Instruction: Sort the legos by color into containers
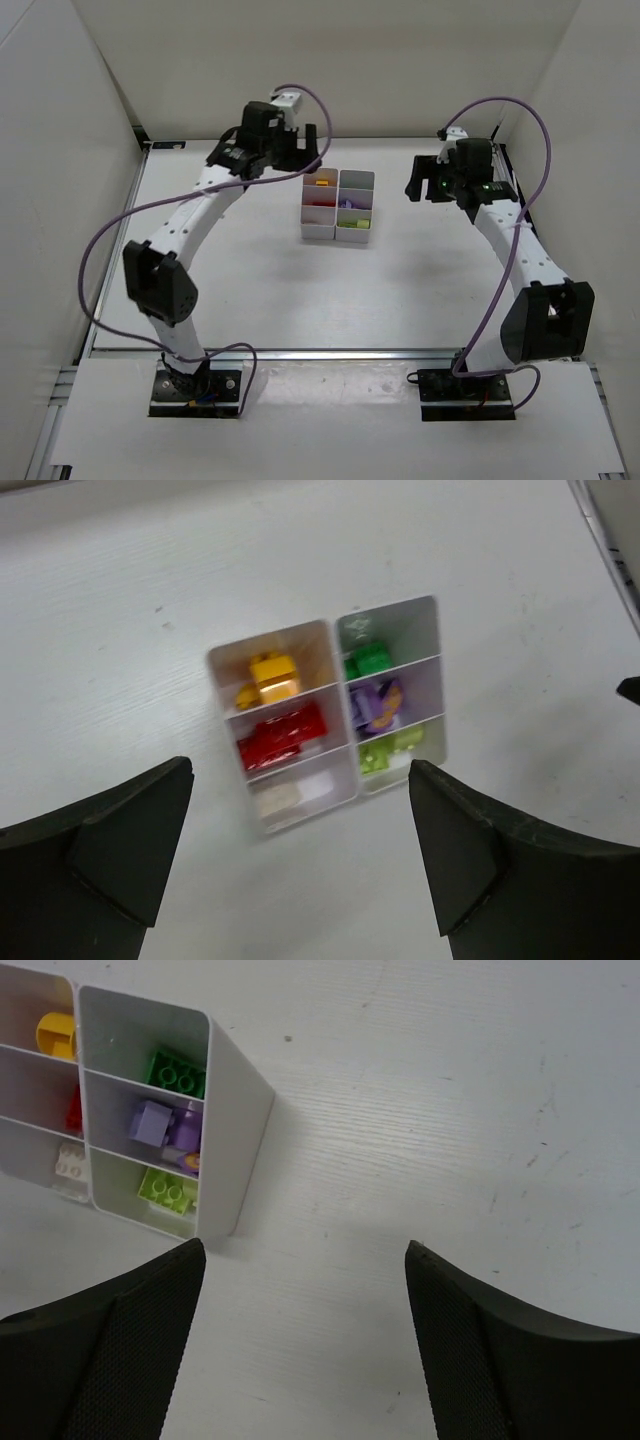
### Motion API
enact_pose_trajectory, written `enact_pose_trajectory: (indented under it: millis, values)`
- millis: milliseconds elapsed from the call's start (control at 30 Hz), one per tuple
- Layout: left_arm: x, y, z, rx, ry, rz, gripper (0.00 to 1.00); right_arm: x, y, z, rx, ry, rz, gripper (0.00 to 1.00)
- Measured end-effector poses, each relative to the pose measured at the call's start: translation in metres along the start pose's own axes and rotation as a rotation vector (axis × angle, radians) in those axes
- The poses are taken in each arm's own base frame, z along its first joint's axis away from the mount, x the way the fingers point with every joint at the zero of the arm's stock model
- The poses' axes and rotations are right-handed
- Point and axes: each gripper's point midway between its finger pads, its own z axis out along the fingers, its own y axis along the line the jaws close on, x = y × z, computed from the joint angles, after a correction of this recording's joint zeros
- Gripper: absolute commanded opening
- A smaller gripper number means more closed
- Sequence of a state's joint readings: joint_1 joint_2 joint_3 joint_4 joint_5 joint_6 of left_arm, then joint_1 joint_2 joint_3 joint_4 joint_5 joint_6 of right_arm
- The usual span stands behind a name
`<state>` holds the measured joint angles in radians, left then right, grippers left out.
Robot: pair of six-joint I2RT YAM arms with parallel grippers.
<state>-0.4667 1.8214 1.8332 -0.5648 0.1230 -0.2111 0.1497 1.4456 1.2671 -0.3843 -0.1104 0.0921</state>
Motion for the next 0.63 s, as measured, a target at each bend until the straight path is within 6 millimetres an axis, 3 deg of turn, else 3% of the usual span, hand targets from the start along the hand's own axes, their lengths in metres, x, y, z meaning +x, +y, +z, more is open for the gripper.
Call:
enact_pose_trajectory:
  millis: [100,233,300,433,633]
  values:
    - [0.015,0.044,-0.031,-0.083,0.022,-0.037,1.0,0.007,0.004,0.013,-0.049,0.027,-0.017,0.99]
    - [0.058,0.119,-0.06,-0.239,0.097,-0.1,0.99,0.018,0.004,0.029,-0.104,0.051,-0.029,0.99]
    - [0.083,0.145,-0.072,-0.301,0.148,-0.12,0.99,0.024,-0.002,0.035,-0.12,0.064,-0.015,0.99]
    - [0.124,0.162,-0.089,-0.347,0.228,-0.125,0.99,0.033,-0.025,0.044,-0.107,0.079,0.001,0.99]
    - [0.155,0.168,-0.104,-0.364,0.277,-0.117,1.0,0.038,-0.044,0.044,-0.089,0.077,-0.019,0.99]
